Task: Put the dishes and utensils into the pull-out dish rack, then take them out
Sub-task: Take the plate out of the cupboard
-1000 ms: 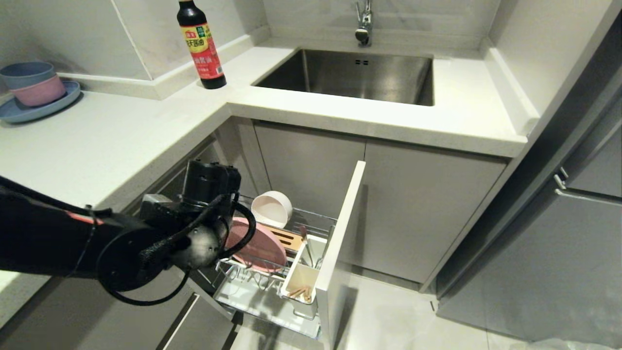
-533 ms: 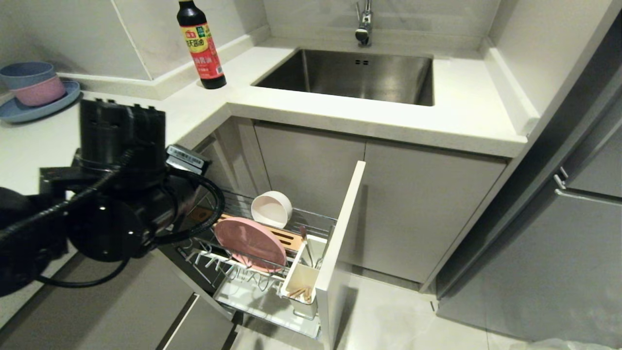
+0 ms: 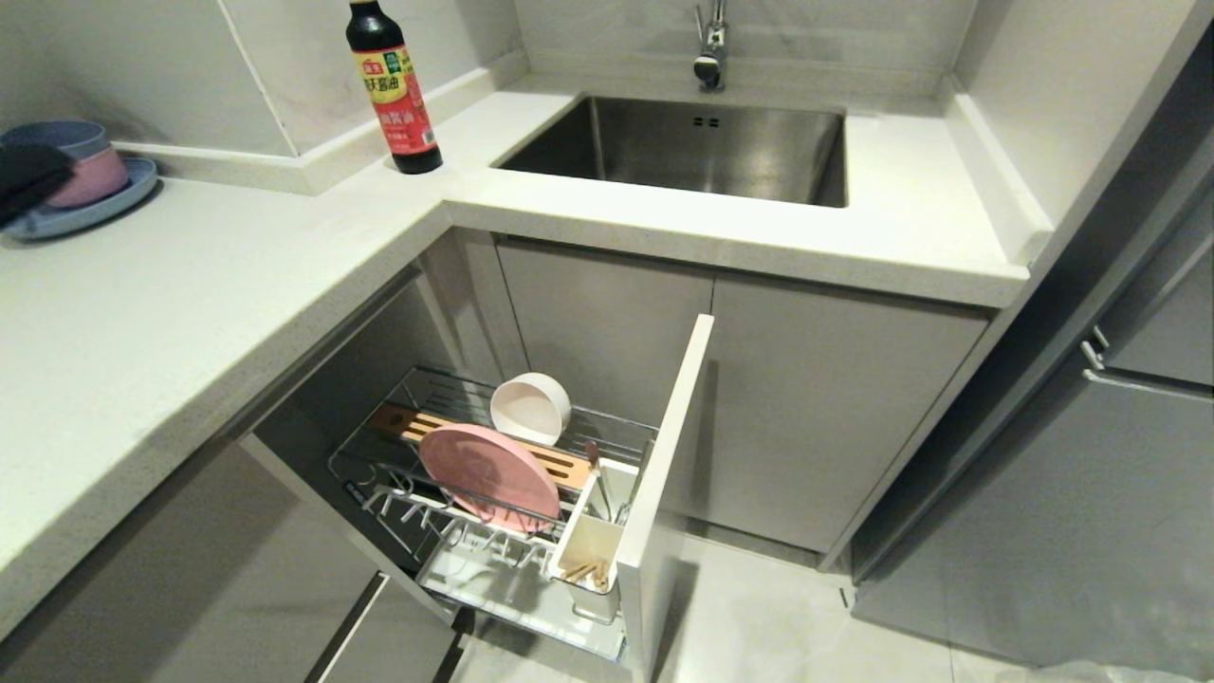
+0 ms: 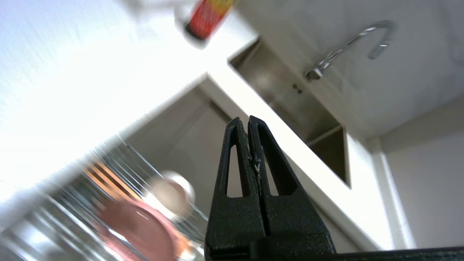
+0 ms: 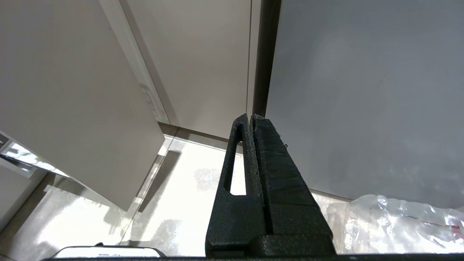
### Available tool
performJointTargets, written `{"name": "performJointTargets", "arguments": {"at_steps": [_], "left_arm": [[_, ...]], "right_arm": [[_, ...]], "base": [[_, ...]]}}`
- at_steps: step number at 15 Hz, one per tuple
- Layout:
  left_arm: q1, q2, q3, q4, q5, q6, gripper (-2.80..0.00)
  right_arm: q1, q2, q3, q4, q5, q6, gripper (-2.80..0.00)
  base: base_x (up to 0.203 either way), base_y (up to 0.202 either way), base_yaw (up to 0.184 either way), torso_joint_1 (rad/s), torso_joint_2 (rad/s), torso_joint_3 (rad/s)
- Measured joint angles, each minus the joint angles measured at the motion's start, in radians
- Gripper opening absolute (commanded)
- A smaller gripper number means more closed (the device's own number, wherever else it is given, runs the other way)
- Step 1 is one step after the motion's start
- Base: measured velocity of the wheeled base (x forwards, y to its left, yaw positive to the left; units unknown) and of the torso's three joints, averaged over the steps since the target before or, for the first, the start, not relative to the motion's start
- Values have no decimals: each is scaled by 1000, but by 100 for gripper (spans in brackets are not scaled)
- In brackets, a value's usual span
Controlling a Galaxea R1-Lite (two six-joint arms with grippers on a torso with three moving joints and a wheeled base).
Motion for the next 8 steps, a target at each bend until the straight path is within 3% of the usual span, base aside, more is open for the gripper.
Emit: {"name": "performJointTargets", "arguments": {"at_steps": [3,6,8], "left_arm": [[139,-238,21,138,-213,209,-280],[272,-489,54,388,-479,310,-280],[368,-612,91,549,-613,357,-280]], "right_arm": [[0,0,0,0,0,0,-280],[0,0,0,0,0,0,-280],[0,0,0,0,0,0,-280]], "base": [[0,0,0,0,0,0],[0,0,0,0,0,0],[0,0,0,0,0,0]]}}
